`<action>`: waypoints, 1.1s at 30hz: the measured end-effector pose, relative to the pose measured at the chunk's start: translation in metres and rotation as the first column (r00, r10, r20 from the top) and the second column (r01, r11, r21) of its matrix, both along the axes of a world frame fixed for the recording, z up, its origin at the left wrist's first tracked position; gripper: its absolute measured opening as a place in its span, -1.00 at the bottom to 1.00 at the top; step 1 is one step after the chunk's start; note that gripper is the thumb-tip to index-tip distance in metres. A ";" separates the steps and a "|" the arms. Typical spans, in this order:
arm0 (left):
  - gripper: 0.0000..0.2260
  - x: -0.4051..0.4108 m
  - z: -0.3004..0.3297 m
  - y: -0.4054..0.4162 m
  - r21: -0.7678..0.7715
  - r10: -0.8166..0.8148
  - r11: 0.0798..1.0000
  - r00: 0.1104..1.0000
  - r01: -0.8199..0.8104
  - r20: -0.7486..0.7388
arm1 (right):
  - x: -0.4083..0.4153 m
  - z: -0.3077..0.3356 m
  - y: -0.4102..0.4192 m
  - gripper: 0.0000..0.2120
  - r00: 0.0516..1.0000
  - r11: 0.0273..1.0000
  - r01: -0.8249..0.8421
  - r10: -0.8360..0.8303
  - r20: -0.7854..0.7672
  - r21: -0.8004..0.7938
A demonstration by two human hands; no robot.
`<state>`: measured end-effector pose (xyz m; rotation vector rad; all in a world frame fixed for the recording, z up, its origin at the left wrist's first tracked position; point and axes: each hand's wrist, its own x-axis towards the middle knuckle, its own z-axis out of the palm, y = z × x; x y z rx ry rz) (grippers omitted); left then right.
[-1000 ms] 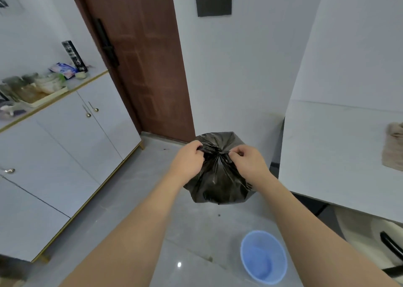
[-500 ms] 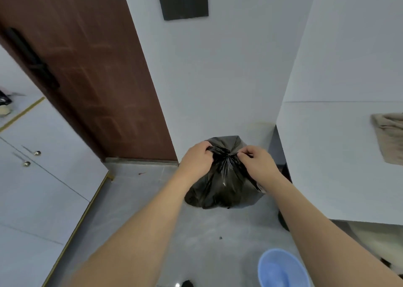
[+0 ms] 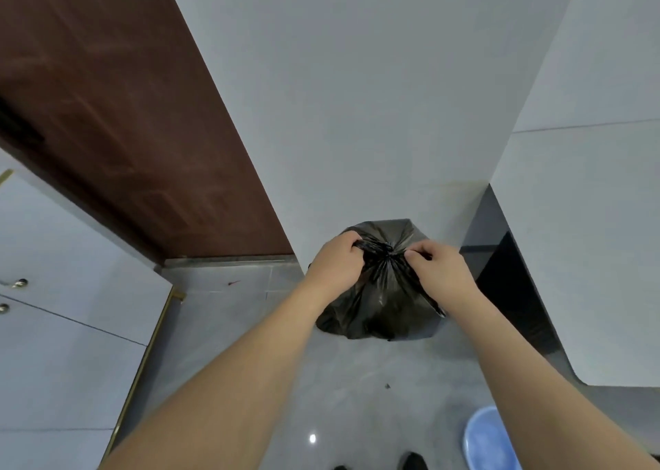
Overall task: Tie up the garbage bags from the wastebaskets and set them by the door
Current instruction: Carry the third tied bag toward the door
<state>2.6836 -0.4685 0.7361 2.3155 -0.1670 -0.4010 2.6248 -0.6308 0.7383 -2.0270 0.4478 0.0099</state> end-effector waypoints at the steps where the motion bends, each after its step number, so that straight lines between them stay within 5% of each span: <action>1: -0.76 0.005 -0.019 -0.001 -0.003 0.007 1.000 1.000 -0.007 -0.017 | 0.006 -0.015 -0.001 -0.85 1.000 1.000 0.005 -0.005 -0.022 -0.004; 10: -0.76 0.030 -0.297 -0.015 -0.037 -0.087 0.996 0.990 0.084 -0.113 | 0.044 -0.286 -0.006 -0.82 0.983 0.994 0.079 -0.090 -0.157 -0.074; 20: -0.78 0.058 -0.631 -0.039 -0.180 -0.150 0.975 0.980 0.126 -0.127 | 0.078 -0.597 -0.029 -0.71 0.978 0.970 -0.025 -0.026 -0.205 -0.243; 24: -0.79 0.067 -0.692 -0.047 -0.218 -0.149 0.970 0.972 0.109 -0.179 | 0.076 -0.648 -0.032 -0.74 0.958 0.963 -0.063 -0.014 -0.285 -0.261; 33: -0.76 0.071 -0.726 -0.065 -0.226 -0.235 0.960 0.918 0.167 -0.318 | 0.085 -0.676 -0.053 -0.87 0.858 0.984 -0.073 -0.022 -0.513 -0.164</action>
